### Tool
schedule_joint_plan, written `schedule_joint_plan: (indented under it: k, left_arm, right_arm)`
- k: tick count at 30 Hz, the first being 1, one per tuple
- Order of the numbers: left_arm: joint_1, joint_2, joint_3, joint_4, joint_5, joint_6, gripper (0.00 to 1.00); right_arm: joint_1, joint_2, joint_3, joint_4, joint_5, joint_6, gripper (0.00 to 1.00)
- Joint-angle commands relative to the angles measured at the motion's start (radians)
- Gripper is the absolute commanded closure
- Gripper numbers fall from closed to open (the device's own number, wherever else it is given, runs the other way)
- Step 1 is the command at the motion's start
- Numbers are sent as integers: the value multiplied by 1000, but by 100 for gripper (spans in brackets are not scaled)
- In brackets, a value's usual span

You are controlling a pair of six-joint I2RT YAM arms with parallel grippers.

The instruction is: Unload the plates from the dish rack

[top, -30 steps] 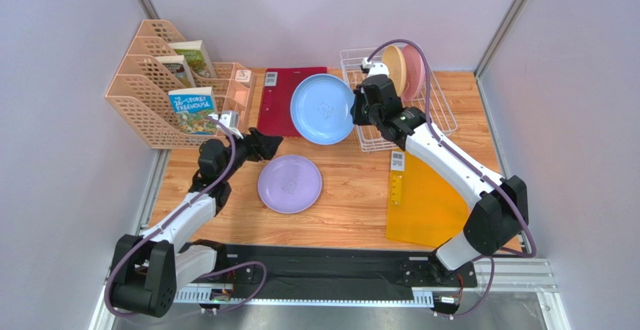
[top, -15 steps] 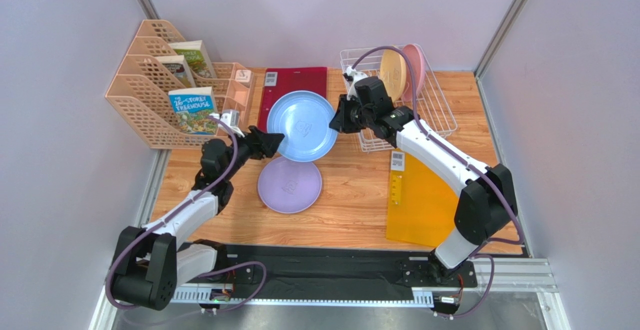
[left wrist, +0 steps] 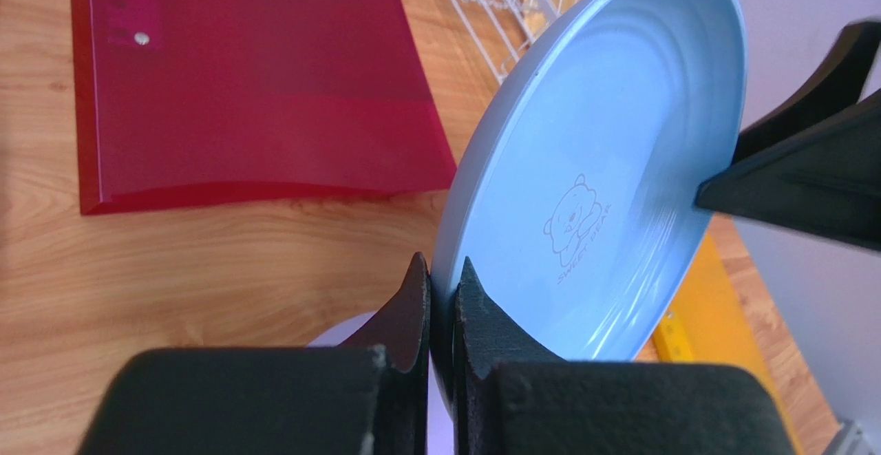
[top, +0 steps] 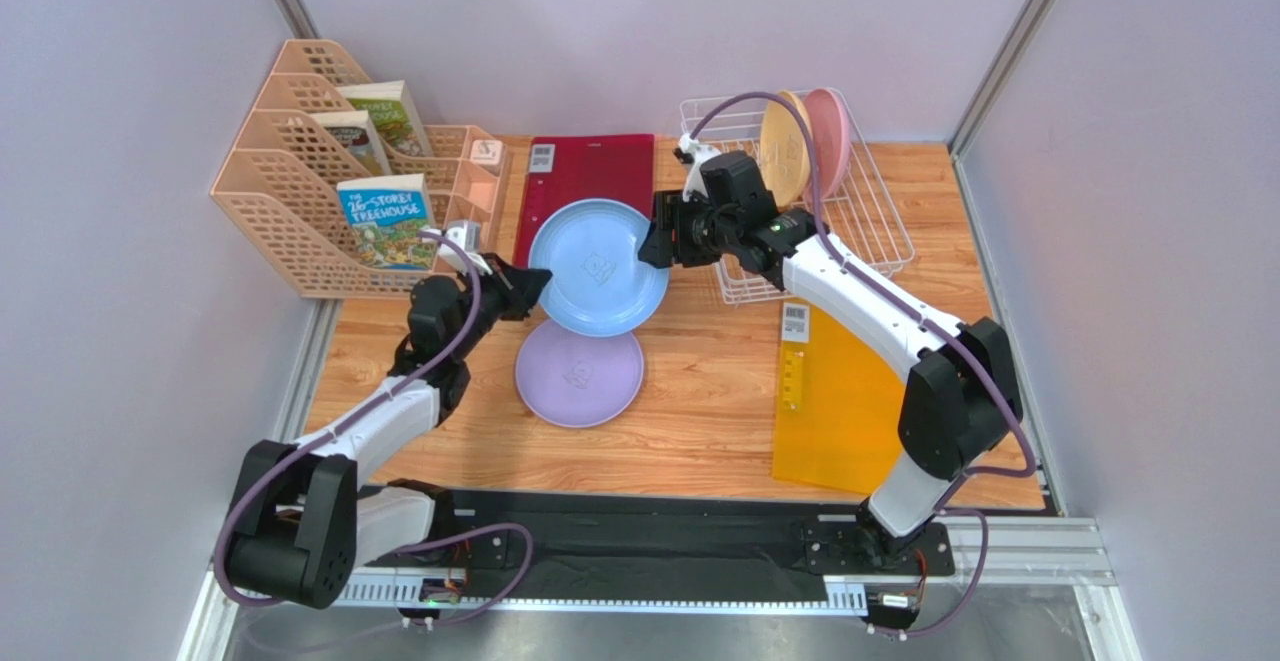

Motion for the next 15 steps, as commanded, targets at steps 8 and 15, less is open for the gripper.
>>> schedule_joint_plan:
  k: [8,15]
  left_arm:
    - [-4,-23,225,-547,35,273,100]
    - [-4,3,302,-837,2,367,100]
  right_arm:
    - [-1,-74,109,-84,514,-137,18]
    - [-27,-59,148,-102,567,-157,17]
